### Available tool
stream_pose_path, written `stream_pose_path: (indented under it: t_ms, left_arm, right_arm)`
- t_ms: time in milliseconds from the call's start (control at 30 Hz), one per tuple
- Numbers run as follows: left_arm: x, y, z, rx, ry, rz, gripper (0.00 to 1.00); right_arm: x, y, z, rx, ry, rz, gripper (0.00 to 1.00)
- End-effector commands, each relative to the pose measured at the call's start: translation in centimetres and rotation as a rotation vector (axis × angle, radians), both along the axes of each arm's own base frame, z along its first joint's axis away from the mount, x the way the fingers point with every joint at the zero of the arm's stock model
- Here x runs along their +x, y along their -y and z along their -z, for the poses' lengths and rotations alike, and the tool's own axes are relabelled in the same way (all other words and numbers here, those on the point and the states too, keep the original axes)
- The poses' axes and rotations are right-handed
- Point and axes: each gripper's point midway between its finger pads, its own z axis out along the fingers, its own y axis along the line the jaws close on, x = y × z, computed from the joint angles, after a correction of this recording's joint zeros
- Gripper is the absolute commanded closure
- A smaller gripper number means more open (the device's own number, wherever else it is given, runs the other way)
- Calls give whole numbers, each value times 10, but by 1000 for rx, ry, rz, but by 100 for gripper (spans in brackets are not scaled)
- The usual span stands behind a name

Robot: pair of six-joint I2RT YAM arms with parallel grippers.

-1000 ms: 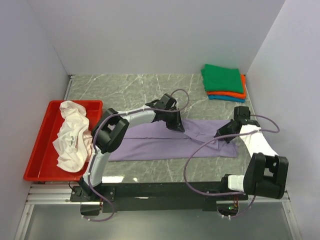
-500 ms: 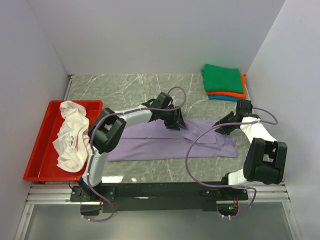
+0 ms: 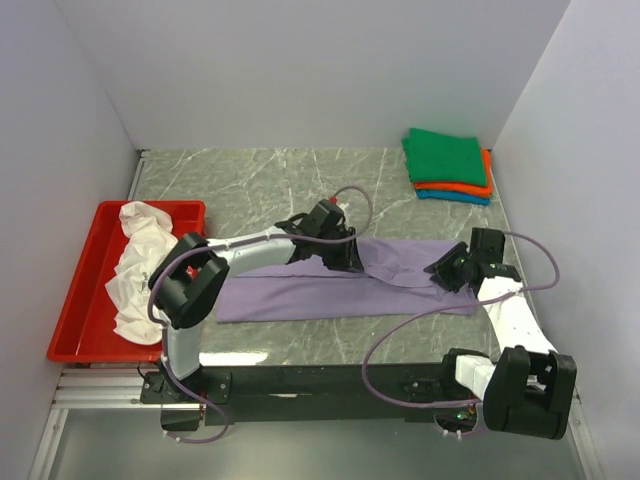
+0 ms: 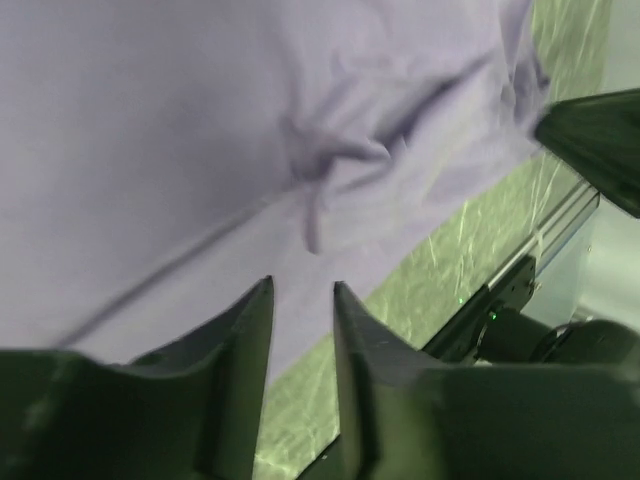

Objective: Fold and stack the t-shirts
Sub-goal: Fold the tshirt

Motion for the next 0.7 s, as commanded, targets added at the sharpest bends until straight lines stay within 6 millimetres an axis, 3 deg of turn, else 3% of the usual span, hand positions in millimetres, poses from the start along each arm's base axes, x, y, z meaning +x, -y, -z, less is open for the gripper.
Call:
stream_pose_path:
  t_ms: [0,100,200,367,433,467,500,567,600,667]
  left_arm:
    - [-9,20,-5,-4,47,43,69]
    - [-20,30,1,4,29,66,84]
    - [-25,39,3,3,28,85,92]
    - [-24,49,11,28,20,104,92]
    - [-16,56,7,25,39,106,91]
    - [-15,56,16,52,25,106,90]
    - [-8,64,8,36,44,110,89]
    - [-4,69,16,51,38,112,87]
    - [2,75,8,38,49,114,85]
    - [8,79,15,45,46,109,82]
  right_arm:
    - [-3,-4,12,-6,10,-38,62]
    - [-2,-5,18,-8,0,-57,63]
    - [-2,-5,20,-4,1,-60,63]
    - [-2,-6,21,-8,7,-63,64]
    - [-2,-6,20,-7,9,-64,64]
    - [-2,-6,20,-7,12,-64,64]
    - [-1,-6,19,-6,15,-65,64]
    - [0,-6,16,-8,20,-67,64]
    - [0,-6,15,-8,20,-67,64]
    - [2,-6,10,-12,30,-72,64]
